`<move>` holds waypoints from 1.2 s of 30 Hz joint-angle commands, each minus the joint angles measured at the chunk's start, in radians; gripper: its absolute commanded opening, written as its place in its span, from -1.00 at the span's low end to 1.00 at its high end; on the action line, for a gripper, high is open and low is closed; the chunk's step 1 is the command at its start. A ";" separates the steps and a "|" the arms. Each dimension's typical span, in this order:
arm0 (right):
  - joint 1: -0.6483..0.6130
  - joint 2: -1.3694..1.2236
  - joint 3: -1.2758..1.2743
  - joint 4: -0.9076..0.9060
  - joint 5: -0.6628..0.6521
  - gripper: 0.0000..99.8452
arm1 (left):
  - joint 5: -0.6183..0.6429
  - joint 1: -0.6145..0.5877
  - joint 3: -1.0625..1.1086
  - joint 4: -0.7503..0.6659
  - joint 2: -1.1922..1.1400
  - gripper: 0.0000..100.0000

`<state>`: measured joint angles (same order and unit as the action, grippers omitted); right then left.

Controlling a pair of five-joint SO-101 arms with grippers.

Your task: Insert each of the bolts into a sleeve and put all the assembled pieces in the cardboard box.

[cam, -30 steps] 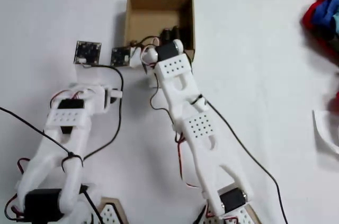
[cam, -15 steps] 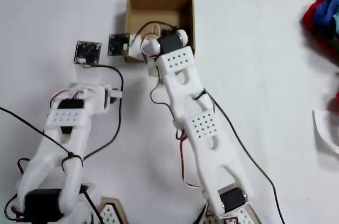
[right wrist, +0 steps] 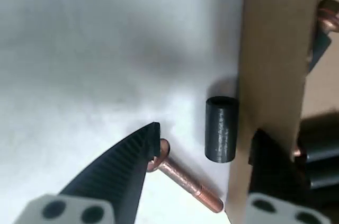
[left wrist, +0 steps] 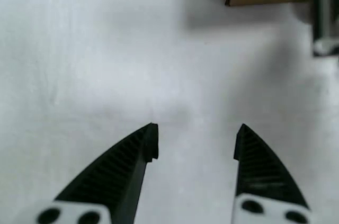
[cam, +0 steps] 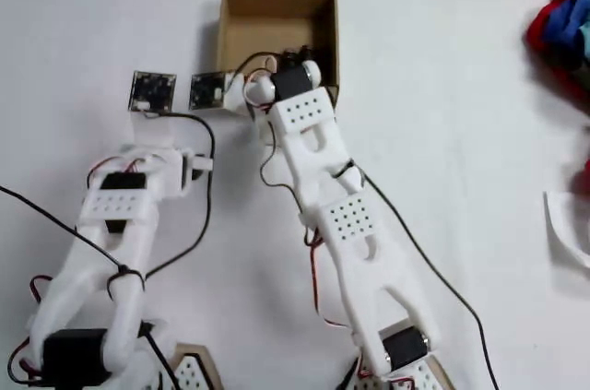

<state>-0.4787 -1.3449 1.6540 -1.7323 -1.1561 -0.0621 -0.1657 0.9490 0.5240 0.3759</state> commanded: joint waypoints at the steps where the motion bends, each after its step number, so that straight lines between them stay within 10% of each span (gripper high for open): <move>1: 0.010 0.004 0.014 0.054 0.005 -0.41 | -0.006 -0.012 -0.002 -0.017 0.034 -0.51; 36: 0.007 -0.084 0.014 -0.036 0.003 -0.41 | -0.006 -0.012 -0.002 -0.017 0.040 -0.51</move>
<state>-0.4803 -1.4354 1.6602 -1.7323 -1.1546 -0.0621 -0.1657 0.9490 0.5240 0.3759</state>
